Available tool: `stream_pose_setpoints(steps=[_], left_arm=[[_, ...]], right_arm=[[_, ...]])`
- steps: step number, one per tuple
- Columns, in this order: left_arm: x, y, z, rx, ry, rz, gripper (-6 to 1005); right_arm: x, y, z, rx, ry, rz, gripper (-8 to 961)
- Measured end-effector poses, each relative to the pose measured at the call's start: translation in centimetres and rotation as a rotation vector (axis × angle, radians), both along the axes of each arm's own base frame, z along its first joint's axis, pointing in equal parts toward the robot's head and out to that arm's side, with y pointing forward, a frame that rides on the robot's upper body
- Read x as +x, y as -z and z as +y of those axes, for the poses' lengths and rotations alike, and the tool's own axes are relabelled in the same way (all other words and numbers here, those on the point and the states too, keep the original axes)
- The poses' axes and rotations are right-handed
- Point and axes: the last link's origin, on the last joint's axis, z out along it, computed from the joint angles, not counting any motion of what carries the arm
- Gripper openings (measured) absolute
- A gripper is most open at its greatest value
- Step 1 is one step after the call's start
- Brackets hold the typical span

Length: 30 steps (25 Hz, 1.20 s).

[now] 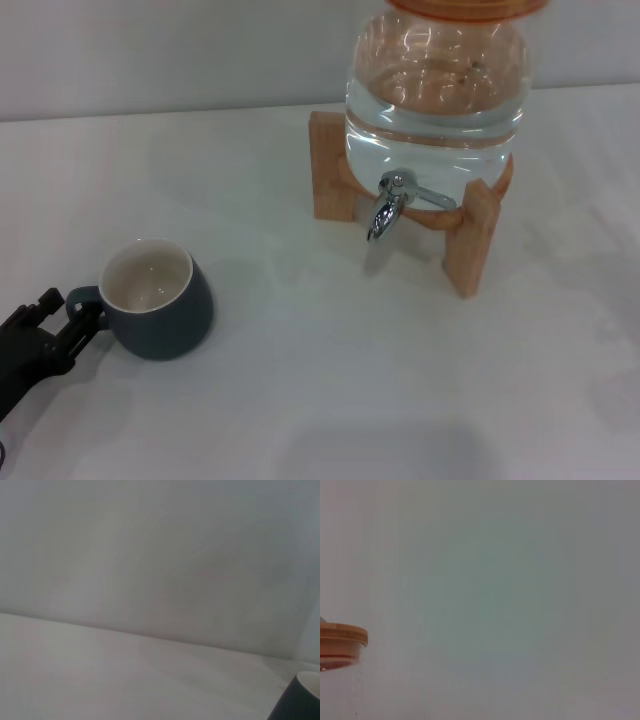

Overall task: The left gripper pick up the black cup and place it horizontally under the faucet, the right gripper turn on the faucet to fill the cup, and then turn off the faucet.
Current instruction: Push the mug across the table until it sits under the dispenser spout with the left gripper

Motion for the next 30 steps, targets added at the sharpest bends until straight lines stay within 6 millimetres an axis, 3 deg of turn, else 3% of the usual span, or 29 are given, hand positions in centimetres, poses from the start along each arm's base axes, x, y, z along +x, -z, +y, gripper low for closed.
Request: stream_pose_setpoints(steps=[11,16,22,30], left_arm=[[0.5,0.2,-0.1,0.009,0.039,0.015,360],[0.5,0.1,0.0,0.009,0.041,0.014,208],[0.7,0.1,0.2,0.009,0.045,0.014,209],[2.1,0.8,2.0,-0.038,0.114,0.053,192]], right_arm=[[0.1,0.0,0.0,0.0,0.007,-0.002,827],[0.1,0.0,0.0,0.0,0.008,-0.002,827],[0.0,0.0,0.1,0.0,0.006,-0.001,827],[-0.2,0.2,0.4,-0.008,-0.004,0.0,827]])
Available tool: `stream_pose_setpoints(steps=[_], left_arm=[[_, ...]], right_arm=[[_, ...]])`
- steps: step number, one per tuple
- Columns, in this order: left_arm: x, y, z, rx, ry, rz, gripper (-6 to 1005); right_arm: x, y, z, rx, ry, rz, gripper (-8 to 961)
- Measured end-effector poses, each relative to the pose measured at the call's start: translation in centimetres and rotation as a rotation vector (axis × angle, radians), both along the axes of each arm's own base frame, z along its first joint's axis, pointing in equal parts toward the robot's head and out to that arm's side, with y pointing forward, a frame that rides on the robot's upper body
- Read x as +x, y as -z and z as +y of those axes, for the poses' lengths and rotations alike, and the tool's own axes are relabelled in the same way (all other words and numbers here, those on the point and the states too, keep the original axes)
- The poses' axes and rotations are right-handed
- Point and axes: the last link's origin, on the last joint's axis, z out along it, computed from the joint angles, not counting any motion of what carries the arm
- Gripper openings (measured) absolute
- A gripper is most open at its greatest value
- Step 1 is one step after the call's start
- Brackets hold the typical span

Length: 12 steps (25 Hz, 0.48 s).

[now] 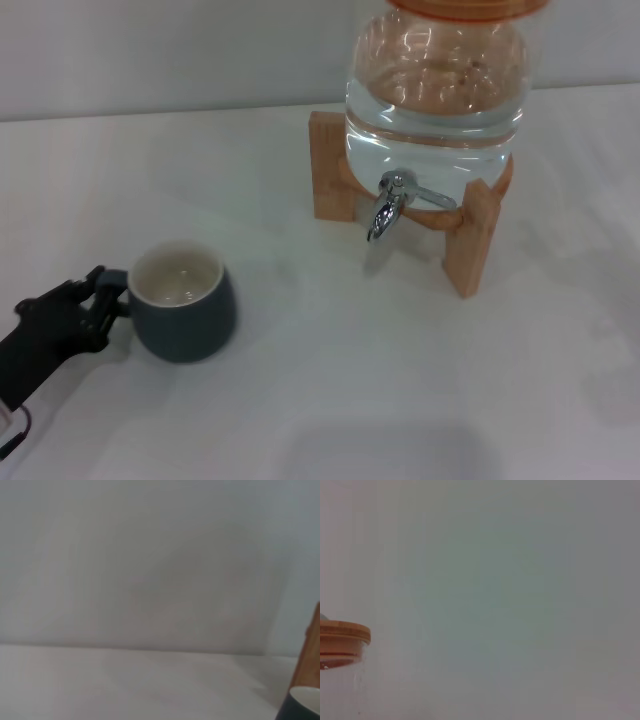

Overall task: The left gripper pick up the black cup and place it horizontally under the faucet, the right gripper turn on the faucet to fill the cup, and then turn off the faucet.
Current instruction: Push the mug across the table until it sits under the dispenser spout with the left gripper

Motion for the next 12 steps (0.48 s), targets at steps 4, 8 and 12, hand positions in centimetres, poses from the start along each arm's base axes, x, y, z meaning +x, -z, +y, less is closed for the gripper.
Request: stream_pose_setpoints(steps=[4,8,12], left_arm=[[1.6,0.6,1.3,-0.031,0.059,0.007,192],[3.3,1.6,2.4,-0.083,0.123,0.02,192],[4.6,2.7,3.1,-0.129,0.161,0.03,192]], right_arm=[[-0.1,0.1,0.1,-0.002,-0.002,0.002,827],[-0.2,0.4,0.2,-0.006,-0.005,0.009,827],[-0.4,0.6,0.4,-0.012,-0.009,0.011,826]])
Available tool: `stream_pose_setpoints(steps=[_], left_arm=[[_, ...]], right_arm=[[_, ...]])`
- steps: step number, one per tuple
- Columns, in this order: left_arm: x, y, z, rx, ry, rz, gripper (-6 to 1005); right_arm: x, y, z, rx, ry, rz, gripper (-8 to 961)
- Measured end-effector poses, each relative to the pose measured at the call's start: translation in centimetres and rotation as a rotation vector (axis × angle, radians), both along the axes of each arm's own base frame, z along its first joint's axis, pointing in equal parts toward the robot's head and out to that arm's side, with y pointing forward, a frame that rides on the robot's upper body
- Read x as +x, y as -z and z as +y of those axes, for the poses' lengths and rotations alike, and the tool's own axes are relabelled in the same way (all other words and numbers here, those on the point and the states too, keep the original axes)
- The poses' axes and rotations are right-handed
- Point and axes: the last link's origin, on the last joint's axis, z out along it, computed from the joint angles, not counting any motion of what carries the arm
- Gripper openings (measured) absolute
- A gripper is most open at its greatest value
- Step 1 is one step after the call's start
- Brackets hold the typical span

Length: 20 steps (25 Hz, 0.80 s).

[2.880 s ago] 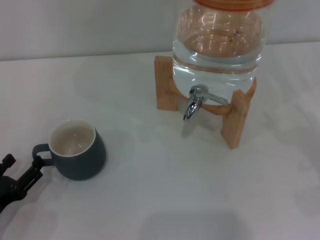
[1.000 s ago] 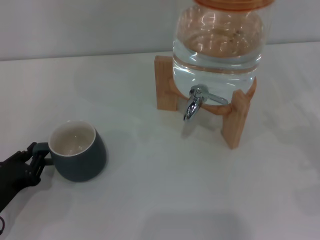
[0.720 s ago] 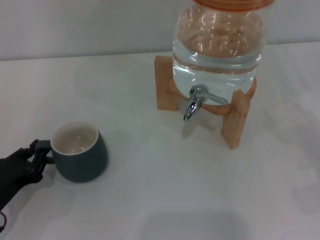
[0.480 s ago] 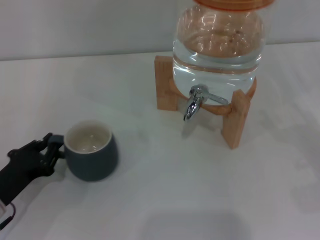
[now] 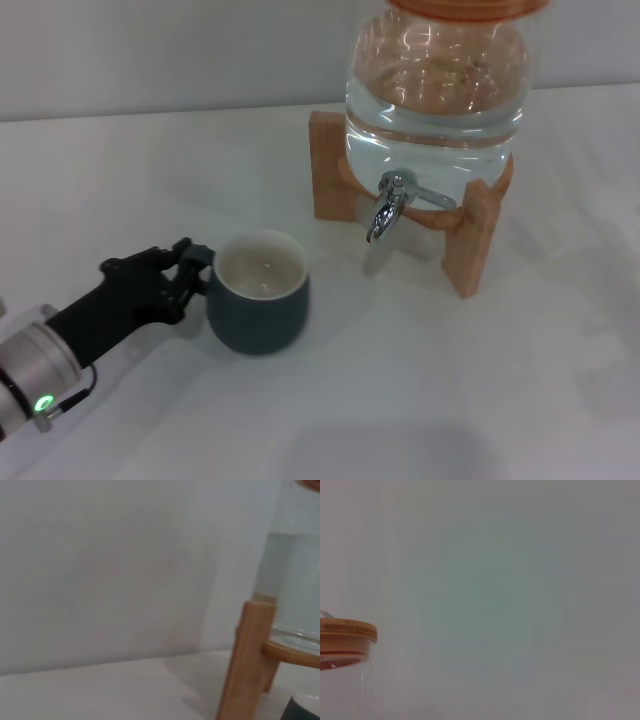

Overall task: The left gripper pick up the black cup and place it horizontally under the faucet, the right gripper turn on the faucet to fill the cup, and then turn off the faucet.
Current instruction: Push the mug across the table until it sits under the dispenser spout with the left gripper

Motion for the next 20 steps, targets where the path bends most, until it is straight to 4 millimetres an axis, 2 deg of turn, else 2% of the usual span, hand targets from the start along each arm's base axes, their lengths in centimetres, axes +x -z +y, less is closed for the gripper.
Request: stream_pose_setpoints(steps=[9,18,20], left_arm=[[2.1,1.9,1.1,-0.058,0.024,0.011,192],[4.4,2.9,2.6,-0.085,0.061,0.018,191],[4.4,2.9,2.6,-0.085,0.061,0.018,191]], right_arm=[[-0.2,0.2,0.3,-0.006,-0.006,0.003,826],[-0.4,0.3,0.5,-0.009,-0.013,0.002,826],[-0.4,0.3,0.5,-0.009,-0.014,0.002,826]])
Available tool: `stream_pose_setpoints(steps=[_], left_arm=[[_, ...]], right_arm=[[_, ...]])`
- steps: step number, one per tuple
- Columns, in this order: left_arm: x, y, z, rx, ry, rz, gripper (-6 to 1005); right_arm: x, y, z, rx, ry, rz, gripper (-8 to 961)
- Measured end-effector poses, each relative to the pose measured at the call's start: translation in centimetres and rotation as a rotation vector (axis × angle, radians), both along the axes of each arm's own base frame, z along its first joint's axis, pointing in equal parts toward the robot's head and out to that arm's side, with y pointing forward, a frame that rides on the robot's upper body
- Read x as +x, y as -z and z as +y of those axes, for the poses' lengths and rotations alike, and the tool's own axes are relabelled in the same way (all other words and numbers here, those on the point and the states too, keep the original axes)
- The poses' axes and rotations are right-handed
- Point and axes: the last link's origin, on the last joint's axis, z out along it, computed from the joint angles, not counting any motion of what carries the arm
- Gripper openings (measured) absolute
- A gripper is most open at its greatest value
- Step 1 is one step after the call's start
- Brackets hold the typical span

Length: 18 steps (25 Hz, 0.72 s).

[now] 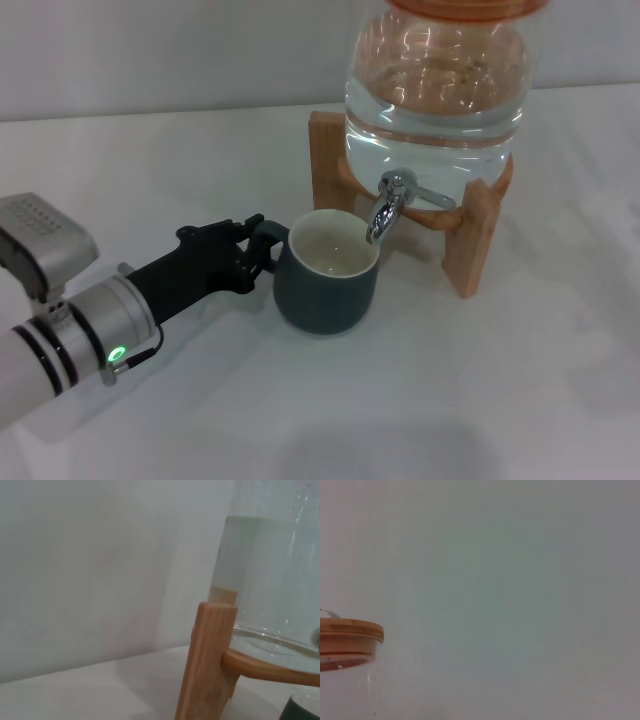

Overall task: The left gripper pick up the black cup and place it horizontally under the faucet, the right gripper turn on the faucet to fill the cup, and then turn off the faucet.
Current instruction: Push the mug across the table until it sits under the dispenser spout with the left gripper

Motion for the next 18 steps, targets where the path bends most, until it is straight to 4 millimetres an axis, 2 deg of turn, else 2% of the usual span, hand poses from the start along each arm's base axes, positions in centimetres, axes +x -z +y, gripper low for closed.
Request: stream_pose_setpoints(steps=[18], left_arm=[[3.1,2.4,1.2,-0.075,0.025,0.045,191]], right_arm=[[-0.1,0.2,0.0,-0.013,-0.006,-0.003,826]])
